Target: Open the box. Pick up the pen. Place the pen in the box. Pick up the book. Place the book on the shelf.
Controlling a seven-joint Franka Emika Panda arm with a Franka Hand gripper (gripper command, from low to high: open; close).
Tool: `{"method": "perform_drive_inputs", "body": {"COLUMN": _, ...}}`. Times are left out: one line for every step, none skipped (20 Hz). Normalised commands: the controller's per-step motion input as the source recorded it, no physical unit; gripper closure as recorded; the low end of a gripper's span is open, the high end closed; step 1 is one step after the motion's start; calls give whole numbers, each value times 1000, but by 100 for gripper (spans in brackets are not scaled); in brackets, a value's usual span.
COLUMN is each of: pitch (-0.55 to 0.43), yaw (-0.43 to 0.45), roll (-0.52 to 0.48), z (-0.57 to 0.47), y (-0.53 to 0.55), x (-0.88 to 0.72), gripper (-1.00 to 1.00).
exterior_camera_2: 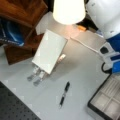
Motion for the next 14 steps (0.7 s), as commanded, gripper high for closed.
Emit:
{"method": "perform_drive_inputs", "body": {"pitch": 58, "yaw": 8, "roll": -71, "z": -27, "y": 496, "x": -174, "gripper": -100}}
{"method": "perform_drive_inputs", "body": {"pitch": 56, "yaw": 11, "roll": -68, "z": -38, "y": 468, "x": -177, "gripper": -100}}
{"method": "perform_drive_inputs", "body": {"pitch": 65, "yaw": 20, "roll": -58, "z": -37, "y": 466, "x": -183, "gripper": -100}}
{"method": "perform_drive_inputs", "body": {"pitch": 62, "yaw": 26, "roll": -53, "z": -45, "y": 450, "x": -188, "gripper": -100}}
{"method": "perform_drive_inputs", "body": {"pitch": 57, "yaw": 30, "roll": -53, "z": -55, "y": 410, "x": -190, "gripper": -100}}
{"method": "perform_drive_inputs", "body": {"pitch": 41, "yaw": 36, "roll": -49, "z": -73, "y": 380, "x": -190, "gripper": -100}}
{"method": "perform_drive_inputs", "body": {"pitch": 29, "yaw": 35, "roll": -48, "z": -83, "y": 356, "x": -181, "gripper": -100}}
{"method": "perform_drive_inputs", "body": {"pitch": 16, "yaw": 28, "roll": -44, "z": -73, "y": 329, "x": -152, "gripper": -100}}
{"method": "perform_drive_inputs", "body": {"pitch": 8, "yaw": 12, "roll": -40, "z": -59, "y": 288, "x": -116, "gripper": -100}}
{"method": "perform_drive_inputs", "body": {"pitch": 0, "yaw": 0, "roll": -35, "z": -44, "y": 253, "x": -84, "gripper": -100}}
{"method": "perform_drive_inputs", "body": {"pitch": -5, "yaw": -6, "roll": -30, "z": -34, "y": 227, "x": -68, "gripper": -100}}
{"method": "perform_drive_inputs", "body": {"pitch": -11, "yaw": -10, "roll": -24, "z": -26, "y": 194, "x": -50, "gripper": -100}}
{"method": "perform_drive_inputs", "body": {"pitch": -22, "yaw": -10, "roll": -20, "z": -29, "y": 190, "x": -45, "gripper": -100}}
{"method": "perform_drive_inputs", "body": {"pitch": -30, "yaw": -15, "roll": -19, "z": -35, "y": 185, "x": -36, "gripper": -100}}
